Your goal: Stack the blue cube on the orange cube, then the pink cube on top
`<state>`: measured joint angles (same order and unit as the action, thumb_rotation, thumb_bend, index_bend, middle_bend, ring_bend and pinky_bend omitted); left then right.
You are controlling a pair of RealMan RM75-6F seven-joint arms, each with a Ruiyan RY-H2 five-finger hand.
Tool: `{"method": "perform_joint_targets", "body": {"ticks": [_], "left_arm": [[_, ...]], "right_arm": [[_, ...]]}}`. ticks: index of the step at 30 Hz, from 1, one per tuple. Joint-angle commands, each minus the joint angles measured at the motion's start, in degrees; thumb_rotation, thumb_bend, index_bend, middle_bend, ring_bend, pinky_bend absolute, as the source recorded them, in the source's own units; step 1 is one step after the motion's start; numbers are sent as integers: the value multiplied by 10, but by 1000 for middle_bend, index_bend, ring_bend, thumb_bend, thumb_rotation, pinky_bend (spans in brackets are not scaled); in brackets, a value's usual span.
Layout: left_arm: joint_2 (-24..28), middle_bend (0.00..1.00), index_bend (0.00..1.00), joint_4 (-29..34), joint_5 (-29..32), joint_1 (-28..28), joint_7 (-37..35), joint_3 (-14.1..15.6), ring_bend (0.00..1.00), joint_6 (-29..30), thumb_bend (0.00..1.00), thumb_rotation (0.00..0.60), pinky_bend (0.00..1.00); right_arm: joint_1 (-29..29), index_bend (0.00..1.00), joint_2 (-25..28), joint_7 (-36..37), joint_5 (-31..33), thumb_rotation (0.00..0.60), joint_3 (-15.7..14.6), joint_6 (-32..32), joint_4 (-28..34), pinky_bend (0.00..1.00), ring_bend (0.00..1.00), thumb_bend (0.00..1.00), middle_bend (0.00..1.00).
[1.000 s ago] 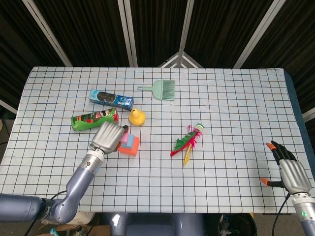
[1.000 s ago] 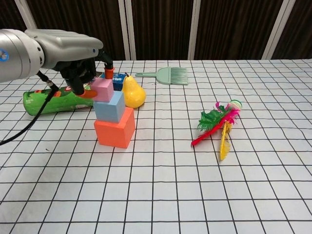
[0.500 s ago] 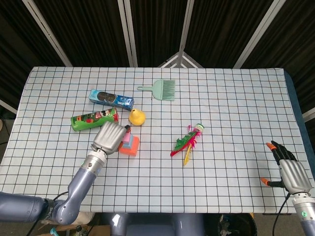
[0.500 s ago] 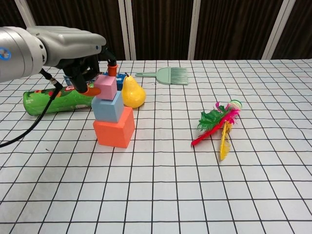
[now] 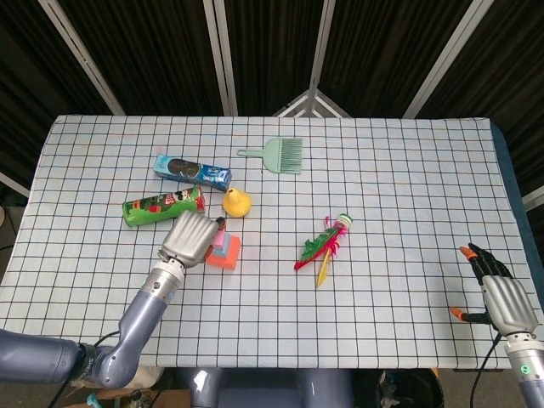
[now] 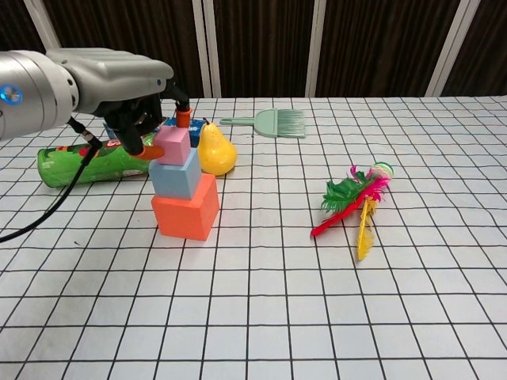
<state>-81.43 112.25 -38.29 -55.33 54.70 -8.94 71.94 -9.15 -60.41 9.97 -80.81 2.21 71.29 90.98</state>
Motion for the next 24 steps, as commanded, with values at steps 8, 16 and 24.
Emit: {"method": "perform_joint_targets", "body": {"ticks": [8, 16, 24], "left_arm": [[1, 792, 385, 3, -1, -2, -3, 2, 736, 5, 478, 600, 834], [7, 792, 385, 8, -3, 0, -6, 4, 736, 9, 478, 600, 834], [10, 792, 386, 8, -4, 2, -10, 8, 736, 9, 478, 600, 834]], "right_arm": [[0, 24, 0, 0, 0, 600, 0, 1, 0, 137, 35, 69, 23], [0, 24, 0, -2, 1, 600, 0, 0, 1, 137, 35, 69, 23], [-1, 24, -1, -7, 4, 600, 0, -3, 2, 137, 35, 68, 23]]}}
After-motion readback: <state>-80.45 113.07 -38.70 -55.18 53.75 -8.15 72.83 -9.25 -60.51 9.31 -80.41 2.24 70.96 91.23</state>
